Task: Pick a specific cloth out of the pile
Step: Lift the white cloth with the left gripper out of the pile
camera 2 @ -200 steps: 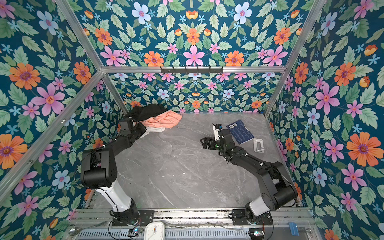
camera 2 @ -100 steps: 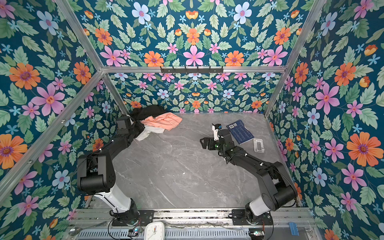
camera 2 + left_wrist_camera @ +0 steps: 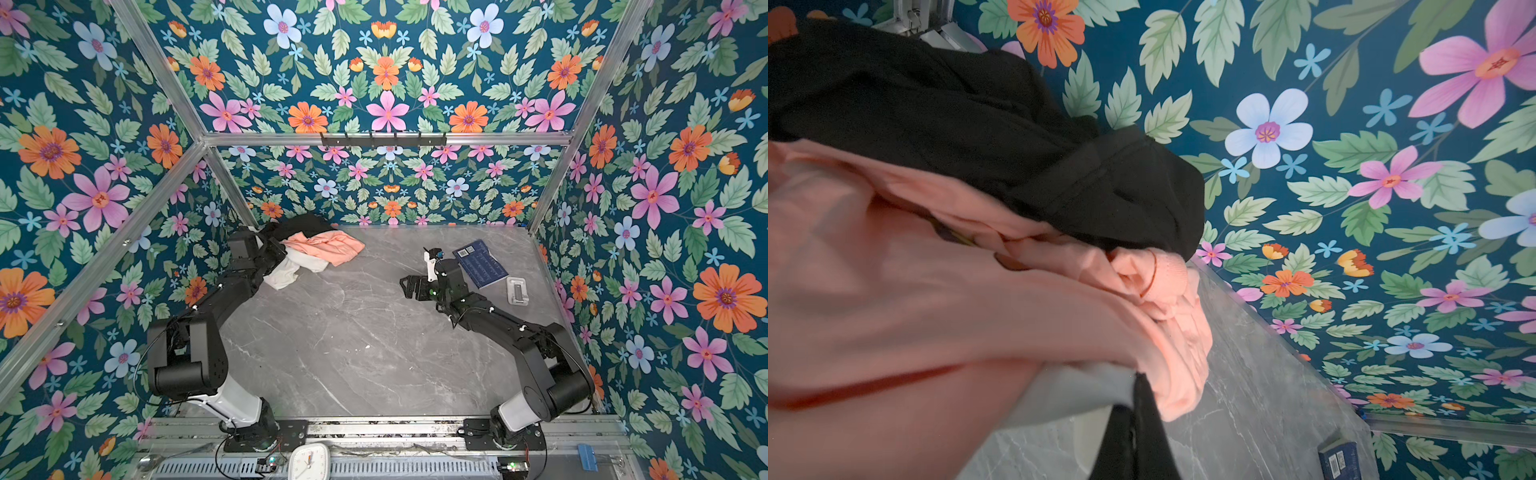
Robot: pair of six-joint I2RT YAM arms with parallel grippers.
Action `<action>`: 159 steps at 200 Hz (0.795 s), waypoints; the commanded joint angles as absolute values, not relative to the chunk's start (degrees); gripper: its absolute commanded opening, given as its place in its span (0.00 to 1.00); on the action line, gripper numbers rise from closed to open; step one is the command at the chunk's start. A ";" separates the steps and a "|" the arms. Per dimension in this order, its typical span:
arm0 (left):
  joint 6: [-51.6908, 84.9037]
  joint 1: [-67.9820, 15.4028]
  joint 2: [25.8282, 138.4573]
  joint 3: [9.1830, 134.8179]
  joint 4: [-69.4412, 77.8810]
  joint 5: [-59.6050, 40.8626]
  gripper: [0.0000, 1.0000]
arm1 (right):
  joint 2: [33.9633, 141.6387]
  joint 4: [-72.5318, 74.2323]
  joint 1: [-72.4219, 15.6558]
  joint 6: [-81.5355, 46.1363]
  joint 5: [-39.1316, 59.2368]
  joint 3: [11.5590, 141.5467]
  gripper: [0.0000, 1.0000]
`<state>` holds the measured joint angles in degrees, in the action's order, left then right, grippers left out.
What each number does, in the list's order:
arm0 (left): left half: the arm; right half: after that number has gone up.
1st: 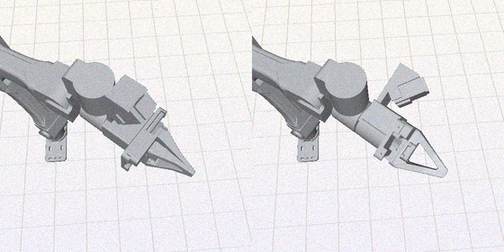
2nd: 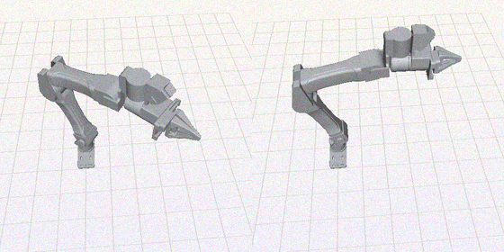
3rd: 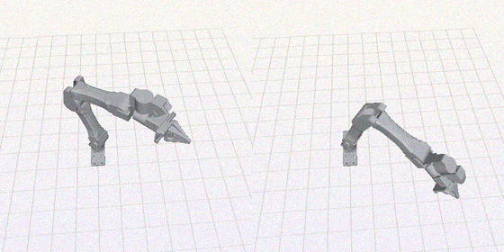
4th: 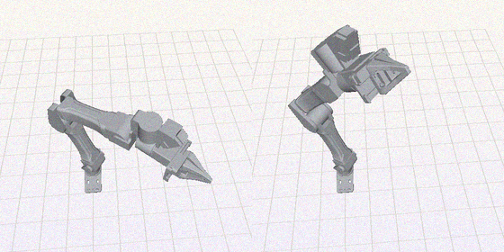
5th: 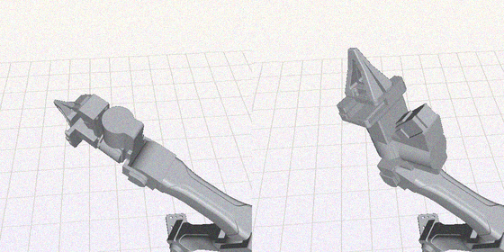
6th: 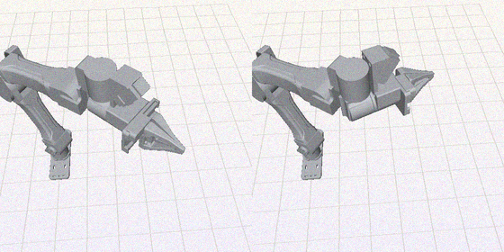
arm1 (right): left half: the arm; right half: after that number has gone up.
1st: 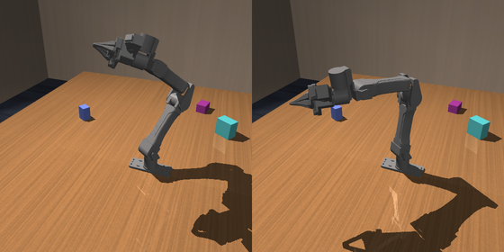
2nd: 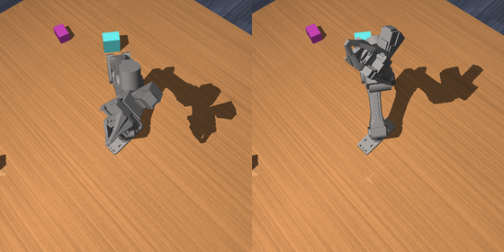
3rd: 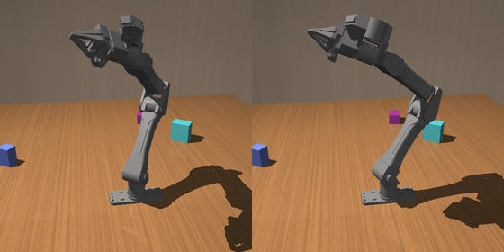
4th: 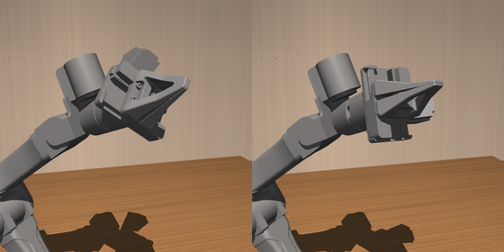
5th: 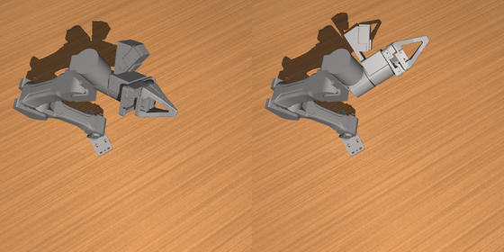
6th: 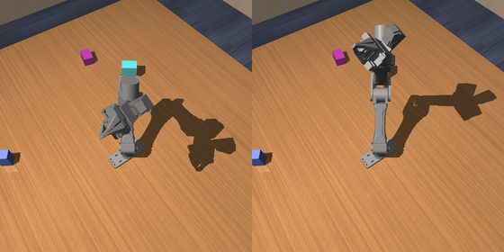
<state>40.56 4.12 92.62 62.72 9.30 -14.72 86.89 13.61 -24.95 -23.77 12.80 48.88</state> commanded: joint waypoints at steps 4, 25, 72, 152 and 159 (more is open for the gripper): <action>40.87 4.14 91.04 62.36 12.04 -14.19 0.00 | 87.26 14.42 -25.14 -23.73 12.13 48.56 0.99; 40.69 4.15 89.97 62.13 12.04 -14.06 0.00 | 87.36 14.50 -25.21 -23.77 12.04 48.52 0.99; 41.03 4.13 89.26 62.06 12.30 -14.31 0.00 | 87.45 14.67 -25.25 -23.74 11.62 48.36 0.99; 40.95 4.08 86.54 61.12 12.22 -13.94 0.00 | 87.69 14.79 -25.51 -23.82 11.51 48.31 0.99; 40.83 4.13 86.29 61.25 12.13 -13.84 0.00 | 87.69 14.77 -25.58 -23.87 11.51 48.32 0.99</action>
<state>41.39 4.12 87.35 61.08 9.10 -14.20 87.37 13.65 -25.39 -23.77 11.77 48.25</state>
